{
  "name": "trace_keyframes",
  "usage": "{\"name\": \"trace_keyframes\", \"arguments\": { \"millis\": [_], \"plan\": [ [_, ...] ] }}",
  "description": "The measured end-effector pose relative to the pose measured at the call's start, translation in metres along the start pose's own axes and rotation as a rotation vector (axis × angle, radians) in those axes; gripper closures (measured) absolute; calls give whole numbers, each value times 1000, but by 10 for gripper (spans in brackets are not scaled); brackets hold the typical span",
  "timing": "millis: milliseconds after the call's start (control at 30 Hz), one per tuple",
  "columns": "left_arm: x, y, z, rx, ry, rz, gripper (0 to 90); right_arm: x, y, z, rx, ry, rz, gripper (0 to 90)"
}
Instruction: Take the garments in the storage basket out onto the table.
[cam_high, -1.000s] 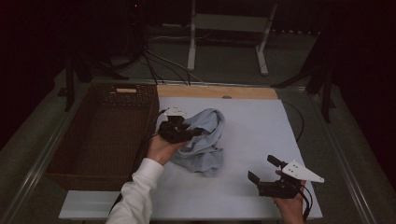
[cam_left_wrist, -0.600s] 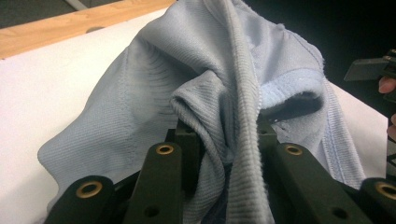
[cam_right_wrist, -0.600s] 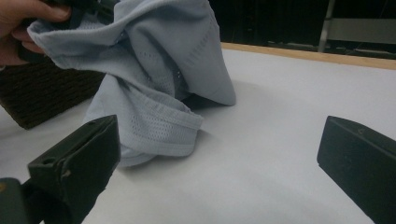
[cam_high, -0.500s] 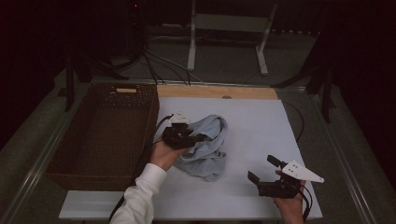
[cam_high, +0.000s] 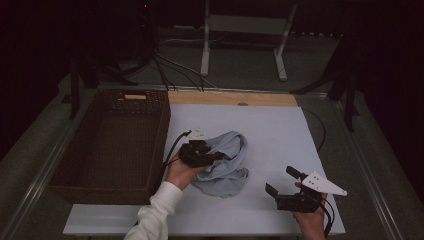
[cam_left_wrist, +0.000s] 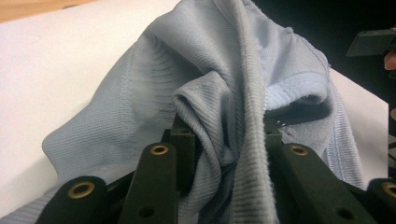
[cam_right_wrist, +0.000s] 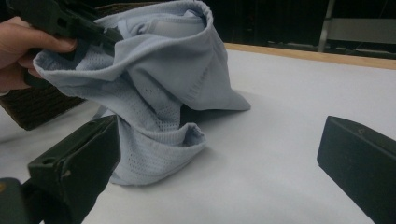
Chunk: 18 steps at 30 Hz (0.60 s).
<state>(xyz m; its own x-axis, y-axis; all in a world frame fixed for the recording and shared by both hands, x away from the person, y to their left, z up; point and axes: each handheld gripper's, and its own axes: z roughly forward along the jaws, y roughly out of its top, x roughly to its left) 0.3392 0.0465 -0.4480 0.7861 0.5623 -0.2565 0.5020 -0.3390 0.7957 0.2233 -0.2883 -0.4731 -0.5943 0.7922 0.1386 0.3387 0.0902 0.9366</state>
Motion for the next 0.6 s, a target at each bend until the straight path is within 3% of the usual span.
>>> {"name": "trace_keyframes", "arguments": {
  "millis": [133, 267, 400, 467, 600],
  "plan": [
    [-2, -4, 3, -4, -14, -3, 659, 0, 0, 0, 1, 0, 1, 0],
    [-1, -7, 5, -8, -37, -15, 540, 0, 0, 0, 1, -1, 1, 0],
    [-1, -7, 9, 10, -38, -40, 369, 0, 0, 0, 2, -1, 1, 0],
    [-3, -7, 9, -4, -32, -34, 297, 0, 0, 0, 2, -1, 1, 0],
    [-5, -4, 7, -32, -20, -28, 71, 0, 0, 0, 1, -2, 3, 0]
  ]
}}
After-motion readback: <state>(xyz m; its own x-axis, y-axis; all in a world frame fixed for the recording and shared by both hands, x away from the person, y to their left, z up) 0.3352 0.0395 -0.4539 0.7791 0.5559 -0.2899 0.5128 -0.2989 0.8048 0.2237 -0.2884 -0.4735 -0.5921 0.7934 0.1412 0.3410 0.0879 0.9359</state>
